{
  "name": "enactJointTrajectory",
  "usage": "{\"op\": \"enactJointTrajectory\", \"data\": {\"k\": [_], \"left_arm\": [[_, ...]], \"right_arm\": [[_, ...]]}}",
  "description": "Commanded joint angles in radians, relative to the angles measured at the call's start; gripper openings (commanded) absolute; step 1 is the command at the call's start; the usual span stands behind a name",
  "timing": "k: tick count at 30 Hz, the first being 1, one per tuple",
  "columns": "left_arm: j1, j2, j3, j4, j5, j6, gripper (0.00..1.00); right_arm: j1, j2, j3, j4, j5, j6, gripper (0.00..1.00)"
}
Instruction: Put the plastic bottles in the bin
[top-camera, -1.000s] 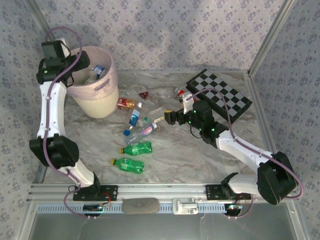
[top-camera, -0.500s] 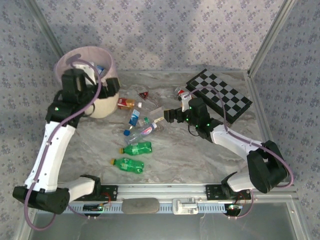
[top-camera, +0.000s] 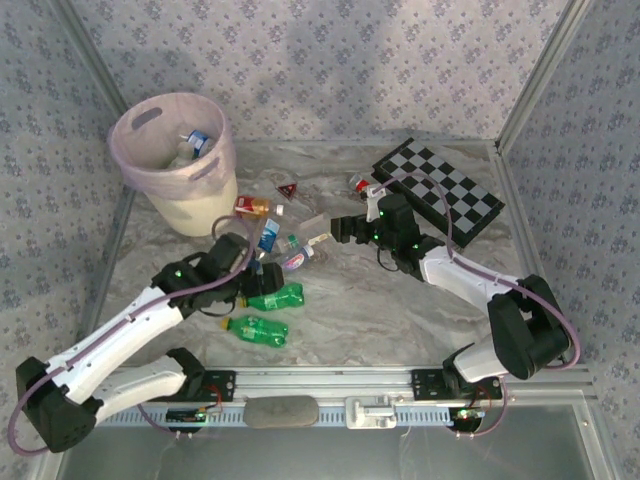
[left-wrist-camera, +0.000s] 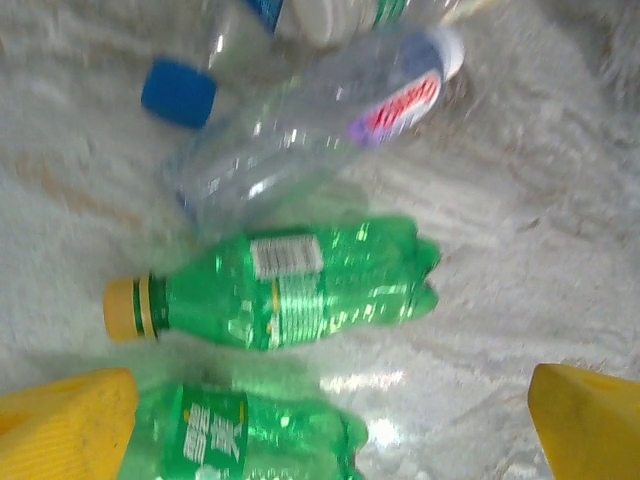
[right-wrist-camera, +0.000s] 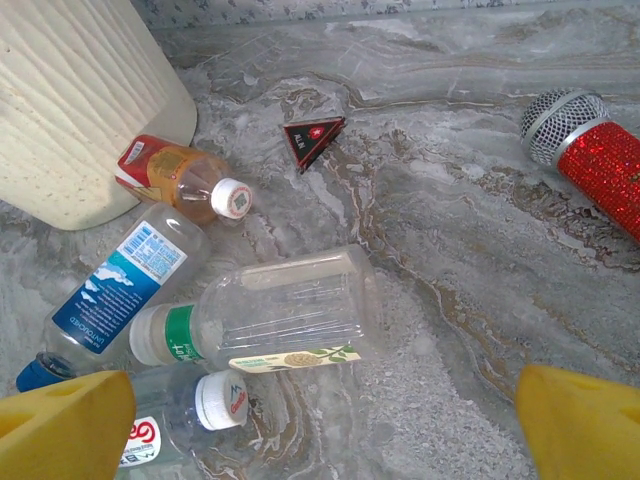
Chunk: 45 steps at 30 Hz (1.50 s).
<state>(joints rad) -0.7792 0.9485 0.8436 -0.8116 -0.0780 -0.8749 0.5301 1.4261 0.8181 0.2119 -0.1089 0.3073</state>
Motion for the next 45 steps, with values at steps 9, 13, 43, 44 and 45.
{"op": "enactJointTrajectory", "data": {"k": [9, 13, 43, 44, 45], "left_arm": [[-0.121, -0.172, -0.204, -0.105, 0.021, -0.412, 0.97], [-0.122, -0.186, -0.263, -0.057, 0.023, -0.470, 0.97], [0.057, 0.076, -0.355, 0.126, 0.057, -0.386, 0.67], [0.063, 0.079, -0.357, 0.126, 0.053, -0.385, 0.63], [0.069, 0.079, -0.357, 0.126, 0.052, -0.383, 0.61]], "right_arm": [[-0.015, 0.007, -0.014, -0.004, -0.021, 0.029, 0.99], [-0.017, 0.006, -0.014, -0.011, -0.023, 0.024, 0.99], [-0.040, -0.030, -0.031, -0.074, -0.025, 0.004, 0.99], [-0.041, -0.028, -0.031, -0.074, -0.025, 0.003, 0.99], [-0.041, -0.029, -0.030, -0.073, -0.025, 0.002, 0.99]]}}
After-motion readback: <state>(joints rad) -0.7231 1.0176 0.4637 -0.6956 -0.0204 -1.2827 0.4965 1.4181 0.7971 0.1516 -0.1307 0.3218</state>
